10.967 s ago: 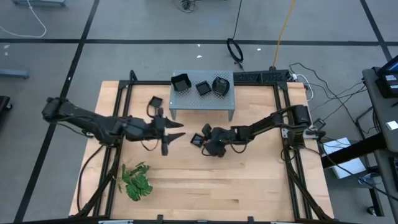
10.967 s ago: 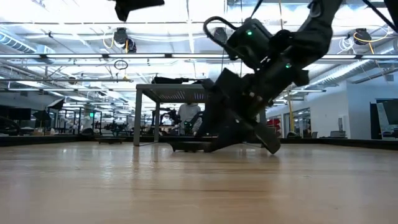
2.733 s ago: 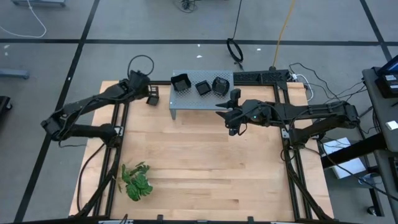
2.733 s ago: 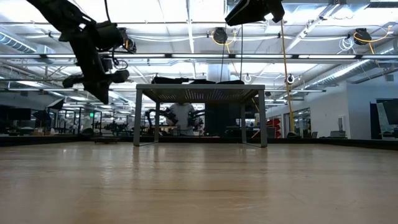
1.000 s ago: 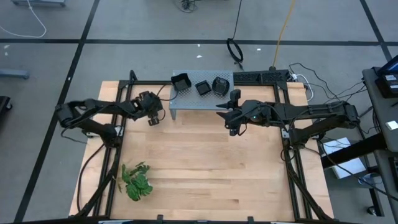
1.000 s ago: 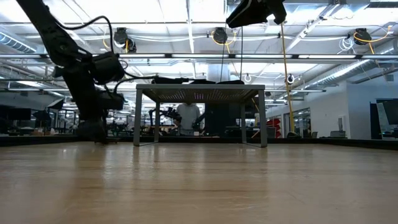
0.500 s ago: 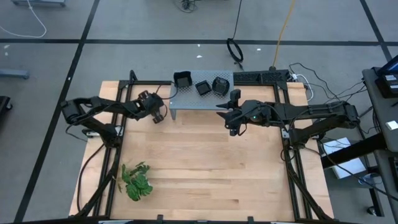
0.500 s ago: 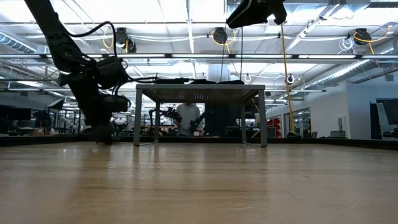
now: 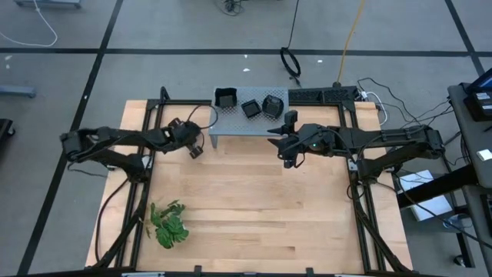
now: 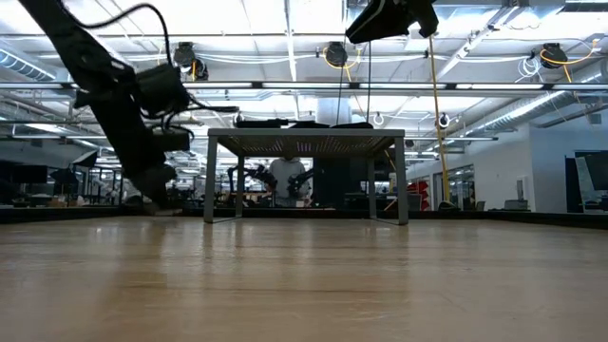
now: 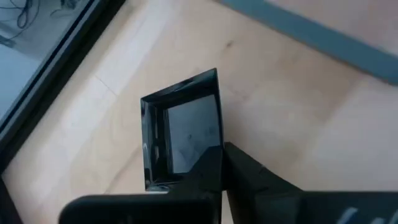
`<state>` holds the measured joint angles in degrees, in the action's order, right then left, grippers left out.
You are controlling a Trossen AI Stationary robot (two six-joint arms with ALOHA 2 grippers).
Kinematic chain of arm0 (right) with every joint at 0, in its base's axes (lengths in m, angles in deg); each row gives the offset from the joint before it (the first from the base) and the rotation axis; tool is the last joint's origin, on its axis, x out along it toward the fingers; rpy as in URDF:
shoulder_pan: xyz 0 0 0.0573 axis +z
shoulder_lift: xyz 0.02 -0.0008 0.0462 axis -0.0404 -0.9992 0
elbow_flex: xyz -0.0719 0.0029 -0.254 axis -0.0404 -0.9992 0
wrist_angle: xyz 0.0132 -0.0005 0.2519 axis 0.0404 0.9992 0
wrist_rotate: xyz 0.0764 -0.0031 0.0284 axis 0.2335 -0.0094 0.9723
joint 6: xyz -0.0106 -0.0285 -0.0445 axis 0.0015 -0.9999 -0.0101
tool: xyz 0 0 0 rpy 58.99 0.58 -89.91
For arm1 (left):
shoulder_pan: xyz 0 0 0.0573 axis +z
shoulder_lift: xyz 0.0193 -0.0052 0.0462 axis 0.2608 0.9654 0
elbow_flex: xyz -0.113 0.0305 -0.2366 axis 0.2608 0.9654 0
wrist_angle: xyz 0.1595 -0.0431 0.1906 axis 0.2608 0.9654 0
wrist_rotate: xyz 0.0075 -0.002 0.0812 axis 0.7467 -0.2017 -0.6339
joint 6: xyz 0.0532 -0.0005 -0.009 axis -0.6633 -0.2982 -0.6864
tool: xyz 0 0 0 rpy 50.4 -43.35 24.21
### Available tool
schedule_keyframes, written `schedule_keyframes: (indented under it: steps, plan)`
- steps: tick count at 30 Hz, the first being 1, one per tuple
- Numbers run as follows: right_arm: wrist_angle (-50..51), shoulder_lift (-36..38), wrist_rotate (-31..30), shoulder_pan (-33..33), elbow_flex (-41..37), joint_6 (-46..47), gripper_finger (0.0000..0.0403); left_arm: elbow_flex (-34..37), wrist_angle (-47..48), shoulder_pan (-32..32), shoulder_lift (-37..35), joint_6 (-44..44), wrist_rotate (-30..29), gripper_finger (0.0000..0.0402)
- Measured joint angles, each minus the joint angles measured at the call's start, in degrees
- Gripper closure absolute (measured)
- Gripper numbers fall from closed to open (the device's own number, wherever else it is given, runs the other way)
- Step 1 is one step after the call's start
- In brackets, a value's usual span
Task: Pick & Place Mini shaped plates
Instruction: Stack the black square plate on top of the black square plates on the shelf
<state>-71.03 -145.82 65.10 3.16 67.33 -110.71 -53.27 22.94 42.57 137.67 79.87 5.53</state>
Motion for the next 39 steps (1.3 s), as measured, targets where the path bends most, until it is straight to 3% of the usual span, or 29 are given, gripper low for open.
schedule_keyframes:
  steps: [7,11,19,23,27,33,39]
  plan:
    - [0.0,0.0,0.0,0.0,0.0,0.0,0.0277,0.0,4.8,-6.9,-10.0,3.7,-0.3,0.0396]
    - [0.0,0.0,0.0,0.0,0.0,0.0,0.0277,0.0,6.3,-13.0,-14.1,8.5,2.6,0.0389]
    - [0.0,0.0,0.0,0.0,0.0,0.0,0.0277,0.0,5.1,-30.7,-14.7,24.3,6.0,0.0391]
    - [-1.0,0.0,0.2,0.0,0.0,1.4,0.0277,-0.1,-5.0,-39.7,-10.4,26.0,3.9,0.0391]
    - [-1.0,0.0,3.5,0.0,0.0,6.3,0.0277,-0.2,-18.1,-45.4,-1.9,21.0,-0.9,0.0396]
    - [-1.1,0.0,9.2,0.7,-0.3,12.5,0.0277,-4.0,-29.4,-47.5,14.2,8.2,-3.8,0.0388]
    - [-6.8,-0.1,9.1,3.6,-6.2,16.2,0.0277,-12.6,-30.2,-47.4,28.1,-3.5,-8.1,0.039]
